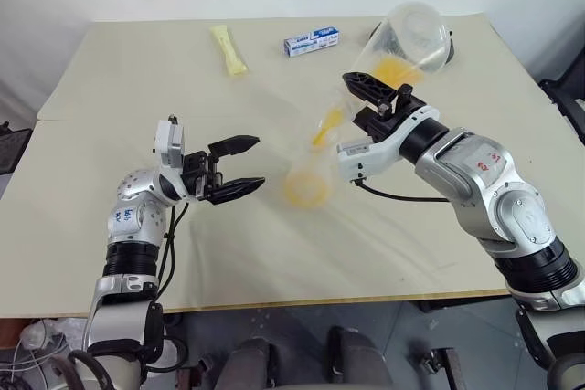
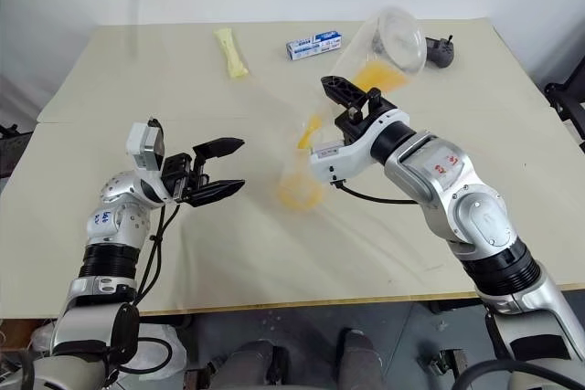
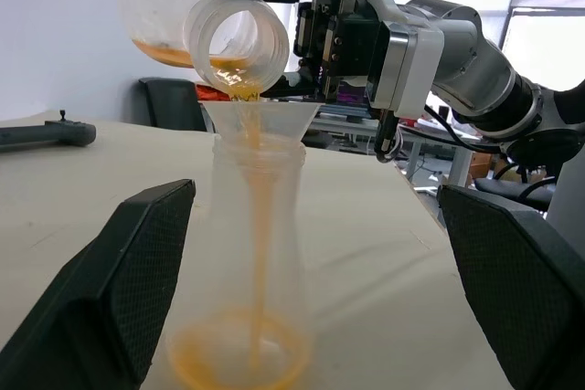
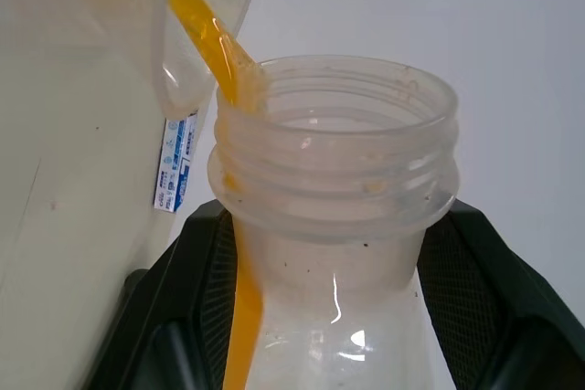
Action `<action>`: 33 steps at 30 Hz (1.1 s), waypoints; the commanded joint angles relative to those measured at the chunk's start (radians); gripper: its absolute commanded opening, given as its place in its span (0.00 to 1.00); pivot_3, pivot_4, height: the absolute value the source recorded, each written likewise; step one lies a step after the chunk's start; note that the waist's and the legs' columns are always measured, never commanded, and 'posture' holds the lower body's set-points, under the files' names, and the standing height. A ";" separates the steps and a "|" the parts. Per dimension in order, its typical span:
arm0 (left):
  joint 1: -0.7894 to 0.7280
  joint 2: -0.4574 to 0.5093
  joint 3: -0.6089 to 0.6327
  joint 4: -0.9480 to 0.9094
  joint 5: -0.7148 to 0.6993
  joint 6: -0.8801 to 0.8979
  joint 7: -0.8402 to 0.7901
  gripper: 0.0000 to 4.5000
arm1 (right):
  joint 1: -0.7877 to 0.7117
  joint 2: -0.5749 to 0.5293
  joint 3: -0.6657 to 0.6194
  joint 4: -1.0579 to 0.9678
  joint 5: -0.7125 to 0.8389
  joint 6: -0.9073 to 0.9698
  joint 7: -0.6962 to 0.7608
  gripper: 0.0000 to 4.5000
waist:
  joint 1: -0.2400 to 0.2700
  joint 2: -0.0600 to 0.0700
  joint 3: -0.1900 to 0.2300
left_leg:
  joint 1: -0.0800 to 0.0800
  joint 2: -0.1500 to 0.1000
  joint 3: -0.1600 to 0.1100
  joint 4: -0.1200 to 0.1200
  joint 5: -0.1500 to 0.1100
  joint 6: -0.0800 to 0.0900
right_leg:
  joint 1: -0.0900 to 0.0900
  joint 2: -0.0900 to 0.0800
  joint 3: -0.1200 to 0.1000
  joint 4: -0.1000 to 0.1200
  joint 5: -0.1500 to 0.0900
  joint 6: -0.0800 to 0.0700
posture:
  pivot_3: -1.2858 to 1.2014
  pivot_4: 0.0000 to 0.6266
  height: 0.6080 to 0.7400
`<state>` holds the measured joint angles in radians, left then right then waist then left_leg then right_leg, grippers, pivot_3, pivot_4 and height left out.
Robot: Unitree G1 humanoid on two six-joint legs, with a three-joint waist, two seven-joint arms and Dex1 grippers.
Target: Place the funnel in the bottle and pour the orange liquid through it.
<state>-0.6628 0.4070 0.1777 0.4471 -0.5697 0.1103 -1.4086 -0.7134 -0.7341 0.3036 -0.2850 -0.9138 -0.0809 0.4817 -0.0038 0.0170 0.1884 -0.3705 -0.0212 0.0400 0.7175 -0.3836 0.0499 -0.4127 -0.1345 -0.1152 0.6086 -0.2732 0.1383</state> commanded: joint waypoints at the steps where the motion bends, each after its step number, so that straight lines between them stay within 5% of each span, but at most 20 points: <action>1: -0.023 -0.002 0.003 -0.010 -0.014 -0.001 -0.003 1.00 | -0.007 -0.003 -0.048 -0.024 -0.010 -0.013 -0.020 0.53 | 0.000 0.000 0.000 | 0.000 0.000 0.000 0.000 0.000 0.000 | 0.000 0.000 0.000 0.000 0.000 0.000 | 0.52 0.24 1.00; 33: -0.022 -0.006 0.013 -0.002 -0.022 -0.005 -0.011 1.00 | -0.038 -0.023 -0.065 0.026 -0.028 -0.111 -0.054 0.53 | 0.000 0.000 0.000 | 0.000 0.000 0.000 0.000 0.000 0.000 | 0.000 0.000 0.000 0.000 0.000 0.000 | 0.52 0.24 1.00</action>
<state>-0.6631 0.4037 0.1778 0.4488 -0.5700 0.1116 -1.4124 -0.7232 -0.7409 0.2975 -0.2394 -0.9360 -0.1808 0.4553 -0.0038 0.0170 0.1884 -0.3705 -0.0211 0.0400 0.7175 -0.3836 0.0499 -0.4126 -0.1345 -0.1152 0.6087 -0.2732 0.1383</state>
